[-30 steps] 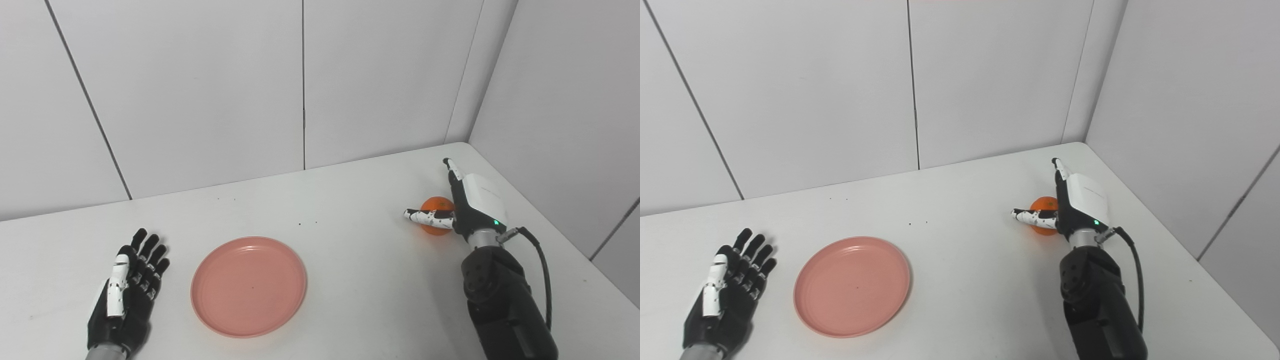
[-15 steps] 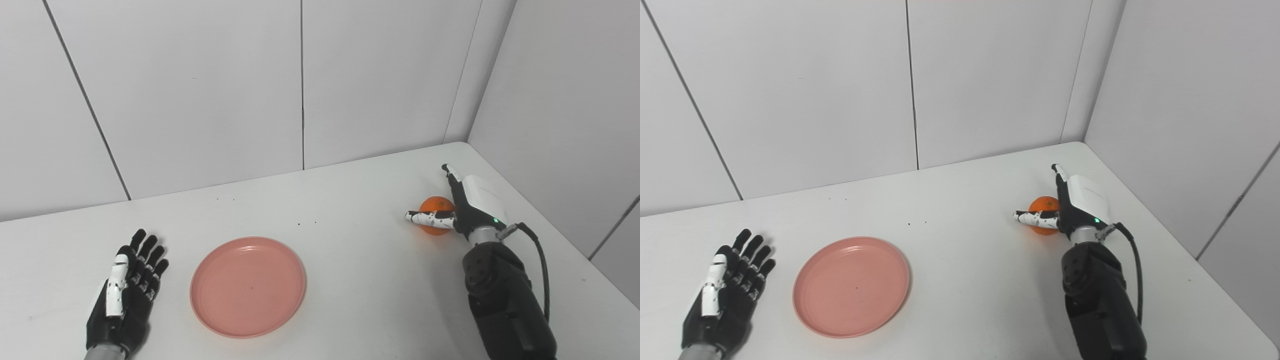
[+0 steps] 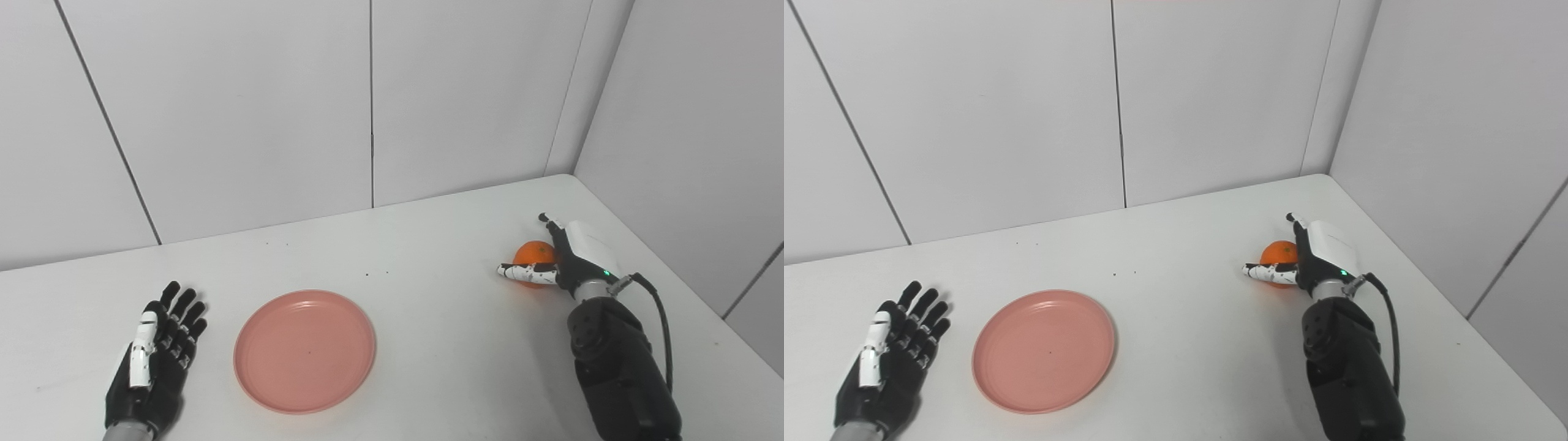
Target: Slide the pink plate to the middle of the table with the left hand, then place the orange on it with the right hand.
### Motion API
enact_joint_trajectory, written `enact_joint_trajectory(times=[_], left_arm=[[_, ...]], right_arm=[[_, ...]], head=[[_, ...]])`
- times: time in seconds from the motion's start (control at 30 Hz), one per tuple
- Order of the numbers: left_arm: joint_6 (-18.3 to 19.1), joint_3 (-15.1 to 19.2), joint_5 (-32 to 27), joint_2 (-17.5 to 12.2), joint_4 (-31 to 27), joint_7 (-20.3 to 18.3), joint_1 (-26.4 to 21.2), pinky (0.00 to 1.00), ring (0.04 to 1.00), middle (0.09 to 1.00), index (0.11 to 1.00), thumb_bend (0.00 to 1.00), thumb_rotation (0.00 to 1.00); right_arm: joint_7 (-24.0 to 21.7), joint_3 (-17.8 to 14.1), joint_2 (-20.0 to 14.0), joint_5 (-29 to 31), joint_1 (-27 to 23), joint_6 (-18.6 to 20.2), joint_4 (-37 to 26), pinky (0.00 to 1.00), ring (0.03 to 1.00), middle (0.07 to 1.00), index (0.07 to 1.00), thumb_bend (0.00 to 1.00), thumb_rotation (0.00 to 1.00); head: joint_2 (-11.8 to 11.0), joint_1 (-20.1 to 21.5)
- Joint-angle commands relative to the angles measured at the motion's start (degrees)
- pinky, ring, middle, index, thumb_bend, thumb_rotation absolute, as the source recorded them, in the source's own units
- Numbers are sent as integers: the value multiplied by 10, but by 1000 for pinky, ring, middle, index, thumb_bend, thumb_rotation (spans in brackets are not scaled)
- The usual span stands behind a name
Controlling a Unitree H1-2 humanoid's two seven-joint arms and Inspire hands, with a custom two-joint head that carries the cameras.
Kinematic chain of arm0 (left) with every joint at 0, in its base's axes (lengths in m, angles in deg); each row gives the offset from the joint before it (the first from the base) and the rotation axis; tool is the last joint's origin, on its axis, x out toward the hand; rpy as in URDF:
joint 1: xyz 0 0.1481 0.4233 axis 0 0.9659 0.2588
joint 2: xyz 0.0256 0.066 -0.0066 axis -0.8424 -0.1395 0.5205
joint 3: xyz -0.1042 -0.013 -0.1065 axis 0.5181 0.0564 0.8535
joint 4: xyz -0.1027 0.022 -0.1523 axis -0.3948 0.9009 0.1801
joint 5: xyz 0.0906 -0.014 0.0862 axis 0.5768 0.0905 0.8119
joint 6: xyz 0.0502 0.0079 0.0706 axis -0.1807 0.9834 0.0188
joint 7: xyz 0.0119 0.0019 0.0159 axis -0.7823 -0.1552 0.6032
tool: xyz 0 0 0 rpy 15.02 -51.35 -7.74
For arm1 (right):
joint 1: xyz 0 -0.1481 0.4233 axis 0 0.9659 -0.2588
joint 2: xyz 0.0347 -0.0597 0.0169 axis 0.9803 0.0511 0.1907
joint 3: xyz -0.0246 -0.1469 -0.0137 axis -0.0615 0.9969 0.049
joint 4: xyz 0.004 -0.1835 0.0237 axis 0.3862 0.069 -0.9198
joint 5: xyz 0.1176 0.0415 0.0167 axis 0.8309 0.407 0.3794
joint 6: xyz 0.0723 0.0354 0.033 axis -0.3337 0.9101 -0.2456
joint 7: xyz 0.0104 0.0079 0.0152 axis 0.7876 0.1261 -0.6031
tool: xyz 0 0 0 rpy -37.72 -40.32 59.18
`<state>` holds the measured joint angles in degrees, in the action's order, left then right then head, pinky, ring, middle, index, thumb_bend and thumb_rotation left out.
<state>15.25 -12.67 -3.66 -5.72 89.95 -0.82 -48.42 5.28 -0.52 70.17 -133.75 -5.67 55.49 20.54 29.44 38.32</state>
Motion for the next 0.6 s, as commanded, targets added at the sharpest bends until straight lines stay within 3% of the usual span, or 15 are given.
enact_joint_trajectory(times=[0.0,0.07,0.1,0.2,0.37,0.57], left_arm=[[15,0,-1,2,-8,5,1,995,971,974,964,274,1000],[15,0,0,1,-8,4,1,998,972,976,965,273,1000],[15,0,0,1,-8,5,1,999,973,977,966,274,1000],[13,0,-1,0,-5,3,1,1000,979,982,973,277,1000],[9,3,-5,1,2,1,-1,1000,985,985,976,280,1000],[5,2,-4,0,4,-1,-1,1000,975,978,971,281,1000]], right_arm=[[1,-9,-10,-9,-24,-1,-6,486,646,715,856,1000,474],[-3,-12,-10,-7,-27,-1,0,396,550,629,850,1000,445],[-7,-14,-10,-6,-28,-1,2,397,552,637,847,1000,429],[-13,-13,-13,3,-30,-1,5,454,612,704,827,1000,356],[-10,-8,-21,28,-30,-1,10,521,644,720,765,1000,250],[-47,2,-32,6,-39,-1,34,472,579,655,723,967,274]], head=[[1,0],[1,0],[1,0],[1,0],[4,-2],[4,-3]])
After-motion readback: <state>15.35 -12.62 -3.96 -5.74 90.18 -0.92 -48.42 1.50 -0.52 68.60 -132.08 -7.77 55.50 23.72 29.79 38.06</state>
